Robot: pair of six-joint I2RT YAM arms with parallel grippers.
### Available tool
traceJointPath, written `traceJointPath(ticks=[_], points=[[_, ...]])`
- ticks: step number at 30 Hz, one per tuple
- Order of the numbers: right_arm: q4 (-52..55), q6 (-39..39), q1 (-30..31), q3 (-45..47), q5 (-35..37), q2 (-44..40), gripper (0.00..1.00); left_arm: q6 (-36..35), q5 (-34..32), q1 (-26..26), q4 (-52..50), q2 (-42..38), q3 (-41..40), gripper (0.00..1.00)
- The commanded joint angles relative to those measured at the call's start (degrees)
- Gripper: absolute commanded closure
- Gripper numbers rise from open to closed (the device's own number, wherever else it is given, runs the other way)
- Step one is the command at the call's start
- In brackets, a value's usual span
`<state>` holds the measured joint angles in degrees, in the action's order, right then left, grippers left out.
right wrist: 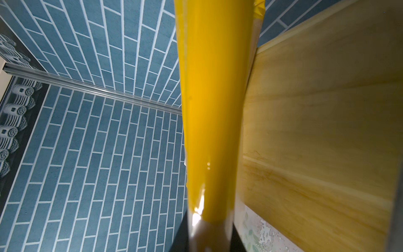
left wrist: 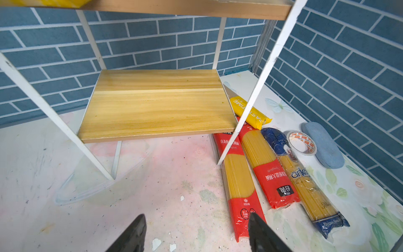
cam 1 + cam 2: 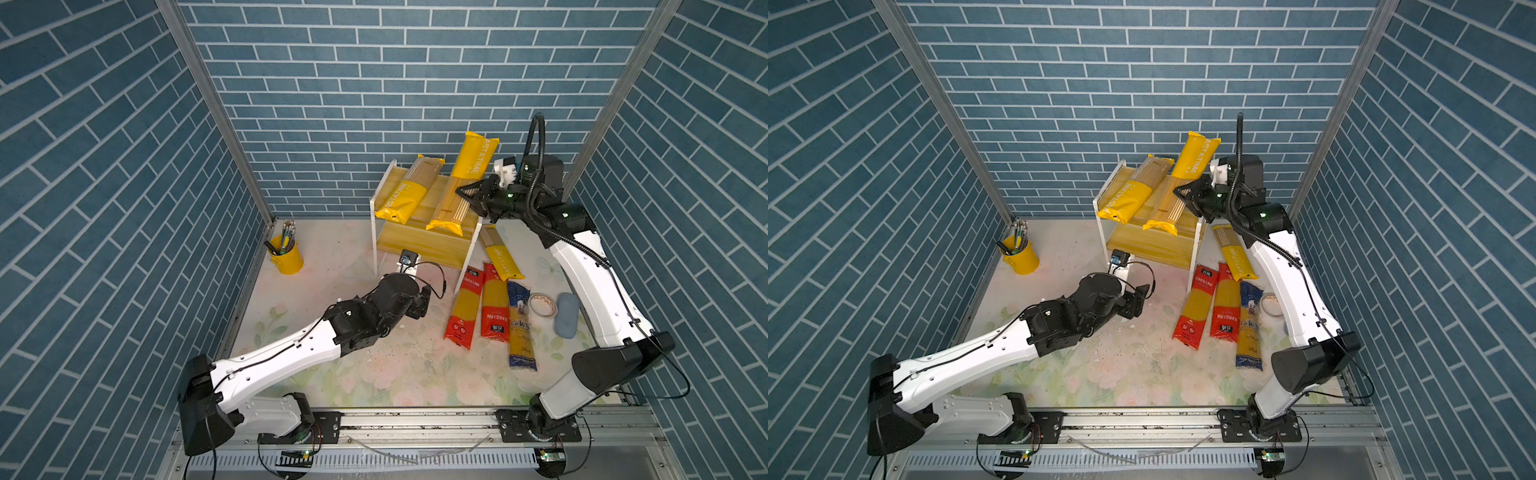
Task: Arrange pasta packages on shelves
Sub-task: Place the pasta bag on the shelf.
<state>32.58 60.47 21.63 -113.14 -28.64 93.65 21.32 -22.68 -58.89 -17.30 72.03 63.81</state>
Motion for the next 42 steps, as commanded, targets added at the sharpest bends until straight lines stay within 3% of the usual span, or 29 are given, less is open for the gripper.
traceJointPath(ticks=[1,12,30,42], points=[[-7.25,1.78,-0.01,-8.65,-0.32,0.32,1.00,1.22,-1.09,0.36,-3.00,-0.81,-0.82,0.26],[-0.37,5.06,-0.14,-19.13,-2.00,8.12,1.00,4.23,3.72,4.57,-1.16,-5.25,-6.21,0.24],[3.76,10.20,-0.01,-18.88,2.80,14.29,1.00,6.88,4.57,5.54,0.51,-8.67,-11.34,0.23],[4.75,10.33,1.46,-23.43,-3.14,19.56,1.00,6.80,4.31,5.54,1.29,-7.23,-11.43,0.23]])
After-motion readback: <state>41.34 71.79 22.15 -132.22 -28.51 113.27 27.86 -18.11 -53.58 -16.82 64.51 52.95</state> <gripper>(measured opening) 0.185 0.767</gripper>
